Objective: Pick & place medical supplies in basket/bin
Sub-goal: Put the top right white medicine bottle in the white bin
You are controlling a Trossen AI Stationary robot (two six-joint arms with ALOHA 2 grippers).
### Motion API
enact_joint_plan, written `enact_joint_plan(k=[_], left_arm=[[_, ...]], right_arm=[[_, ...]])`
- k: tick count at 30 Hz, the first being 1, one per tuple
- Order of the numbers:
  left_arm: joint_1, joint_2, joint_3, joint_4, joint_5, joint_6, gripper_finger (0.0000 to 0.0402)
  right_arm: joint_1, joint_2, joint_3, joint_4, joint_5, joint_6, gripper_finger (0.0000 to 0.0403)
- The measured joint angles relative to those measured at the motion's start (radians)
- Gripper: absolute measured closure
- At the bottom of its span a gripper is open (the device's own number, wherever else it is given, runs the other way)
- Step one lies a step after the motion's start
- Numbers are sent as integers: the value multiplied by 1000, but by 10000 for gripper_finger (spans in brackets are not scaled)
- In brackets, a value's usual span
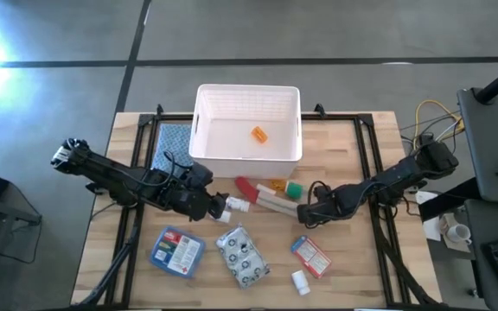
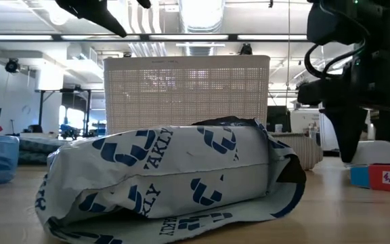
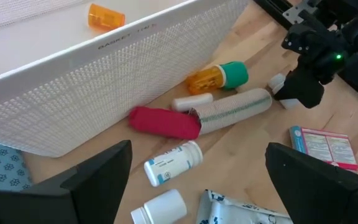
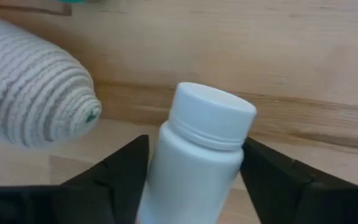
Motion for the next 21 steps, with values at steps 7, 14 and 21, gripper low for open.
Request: enact_joint_plan(k=[7,14,21], left_arm=[[0,0,0,0,0,0,56],[0,0,0,0,0,0,56],[0,2,0,11,0,-33,56]], right_arm=[[16,-45,75,7,-53,-148,244],[22,-180,282,122,-35,-570,233],[-109,-213,601,119,422,-963,227]])
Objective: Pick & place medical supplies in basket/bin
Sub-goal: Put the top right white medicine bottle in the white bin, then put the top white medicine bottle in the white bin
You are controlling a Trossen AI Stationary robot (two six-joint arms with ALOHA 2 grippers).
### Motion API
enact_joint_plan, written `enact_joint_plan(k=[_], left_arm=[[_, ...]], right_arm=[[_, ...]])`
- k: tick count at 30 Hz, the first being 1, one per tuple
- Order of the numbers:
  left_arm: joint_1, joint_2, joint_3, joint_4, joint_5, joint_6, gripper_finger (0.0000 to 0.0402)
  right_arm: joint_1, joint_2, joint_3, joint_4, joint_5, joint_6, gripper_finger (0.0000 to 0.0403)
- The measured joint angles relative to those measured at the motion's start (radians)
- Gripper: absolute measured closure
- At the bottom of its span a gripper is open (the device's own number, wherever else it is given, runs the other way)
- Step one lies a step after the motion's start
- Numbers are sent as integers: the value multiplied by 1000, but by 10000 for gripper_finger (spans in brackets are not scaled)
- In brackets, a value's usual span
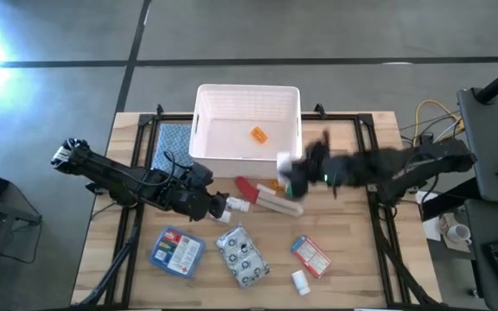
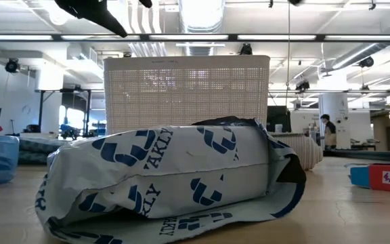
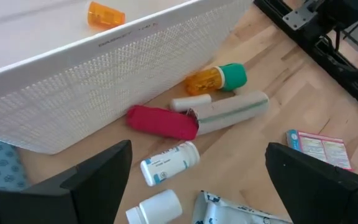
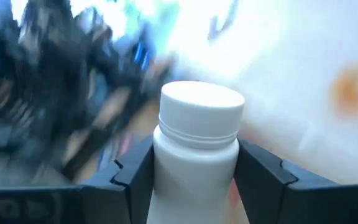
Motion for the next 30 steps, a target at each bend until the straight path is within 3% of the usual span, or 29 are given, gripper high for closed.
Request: enact_joint_plan(k=[3,7,13,22,28,30], left_arm=[[-4,0,0,35,4,-3,56],[-27,0,0,85,23,-4,56],[-85,0,0,71,20,-83,56],[-143,0,-39,65,-18,-214,56],[-143,0,-100,86,-19,-220,56],[-143,0,-131,89,-19,-128,56]], right_arm=[[-115,40,130,-1,30,-172,227],[-269,136,282,-75,-23,-310,221],[-390,289,458,-281,-91,-401,168],[-371,410,630,-480,-26,-515,68],[-258,362,621,-531,-29,-594,45],[-212,342,605,-563,-27,-620,45]])
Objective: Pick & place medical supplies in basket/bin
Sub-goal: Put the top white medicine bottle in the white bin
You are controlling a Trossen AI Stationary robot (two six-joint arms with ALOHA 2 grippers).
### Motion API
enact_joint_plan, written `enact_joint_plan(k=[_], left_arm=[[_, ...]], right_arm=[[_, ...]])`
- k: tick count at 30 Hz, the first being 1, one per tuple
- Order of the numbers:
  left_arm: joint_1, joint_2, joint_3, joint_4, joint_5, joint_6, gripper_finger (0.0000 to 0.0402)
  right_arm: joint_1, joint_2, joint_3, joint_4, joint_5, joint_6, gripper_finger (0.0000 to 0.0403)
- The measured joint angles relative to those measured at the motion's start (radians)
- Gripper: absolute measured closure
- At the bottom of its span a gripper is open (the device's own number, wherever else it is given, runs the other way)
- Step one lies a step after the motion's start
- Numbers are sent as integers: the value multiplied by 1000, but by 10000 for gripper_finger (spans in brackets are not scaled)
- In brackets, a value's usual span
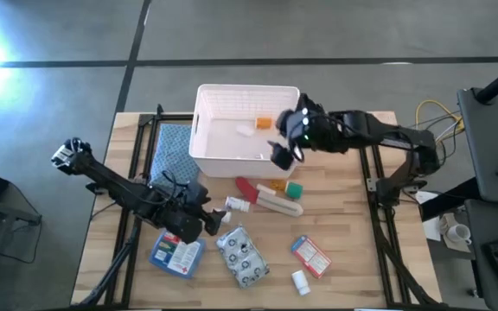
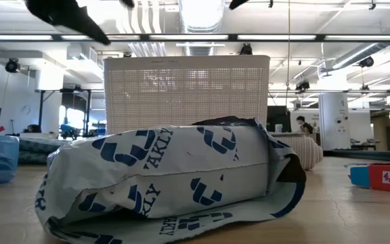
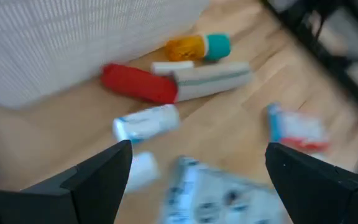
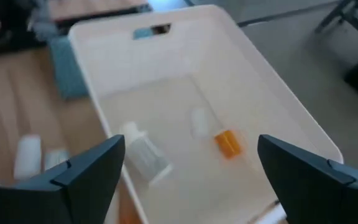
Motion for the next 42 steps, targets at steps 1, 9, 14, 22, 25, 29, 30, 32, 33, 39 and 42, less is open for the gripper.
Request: enact_joint_plan(k=[1,9,14,22,25,29,30,32,33,39,42], left_arm=[[0,0,-18,2,0,76,56],[0,0,-270,321,157,606,56],[1,0,-435,570,176,732,56],[38,0,-510,602,177,803,56],[71,1,-518,607,179,849,56],[131,2,-523,619,236,912,56],[146,2,-525,621,257,926,56],[170,2,-526,623,300,957,56],[178,2,-527,625,317,970,56],[186,9,-535,634,382,1043,56],[185,44,-537,632,402,1057,56]], right_arm=[[22,-13,-9,-18,2,-3,45],[150,-40,-37,-186,38,167,44],[195,-40,-50,-215,55,267,44],[222,-38,-86,-214,53,316,44],[221,-38,-97,-215,54,353,44],[221,-38,-99,-215,54,358,44],[221,-38,-99,-215,54,358,44],[221,-38,-99,-215,54,358,44],[221,-38,-99,-215,54,358,44],[221,-38,-99,-215,54,358,44],[220,-38,-99,-215,54,358,44]])
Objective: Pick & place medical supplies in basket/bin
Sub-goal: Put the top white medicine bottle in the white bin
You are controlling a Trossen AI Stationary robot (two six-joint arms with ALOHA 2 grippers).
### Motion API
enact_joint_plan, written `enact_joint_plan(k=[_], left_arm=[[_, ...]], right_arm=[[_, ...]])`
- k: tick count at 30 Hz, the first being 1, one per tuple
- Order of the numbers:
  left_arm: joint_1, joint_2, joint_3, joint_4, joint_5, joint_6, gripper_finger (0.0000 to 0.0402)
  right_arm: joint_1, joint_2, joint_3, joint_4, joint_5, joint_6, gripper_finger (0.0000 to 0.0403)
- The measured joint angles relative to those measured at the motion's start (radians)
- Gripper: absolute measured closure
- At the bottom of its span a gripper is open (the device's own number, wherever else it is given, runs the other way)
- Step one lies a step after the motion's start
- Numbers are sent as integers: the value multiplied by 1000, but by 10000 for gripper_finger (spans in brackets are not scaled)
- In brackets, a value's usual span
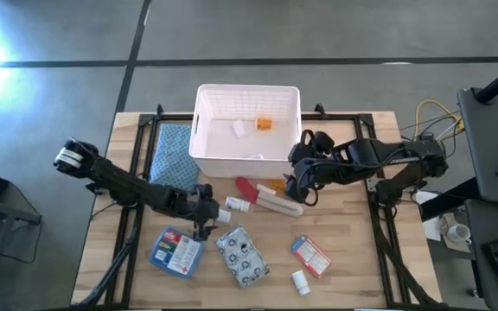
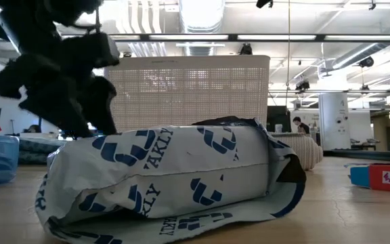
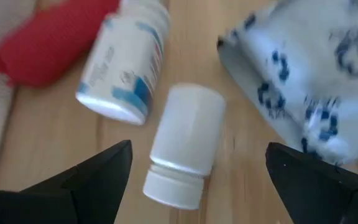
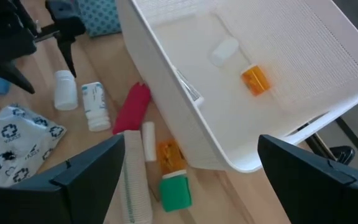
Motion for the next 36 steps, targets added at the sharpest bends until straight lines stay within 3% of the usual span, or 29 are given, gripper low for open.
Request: enact_joint_plan(k=[9,12,17,21,26,29,33,36], left_arm=[[12,153,61,1,2,-8,75],[12,180,87,-1,8,-8,107],[12,200,117,-54,8,-12,192],[11,195,165,-233,32,-106,240],[-14,179,284,-573,137,-230,241],[-58,152,403,-706,144,-248,233],[-91,121,604,-789,29,-239,220],[-90,118,747,-874,-236,-91,226]], right_arm=[[0,0,0,0,1,7,44],[0,0,0,0,1,7,44],[0,0,0,0,1,19,44],[0,0,0,0,1,18,44],[-2,0,0,1,1,17,44],[-5,0,0,4,3,3,44],[-9,0,0,8,12,-1,44],[-9,0,0,8,50,-2,44]])
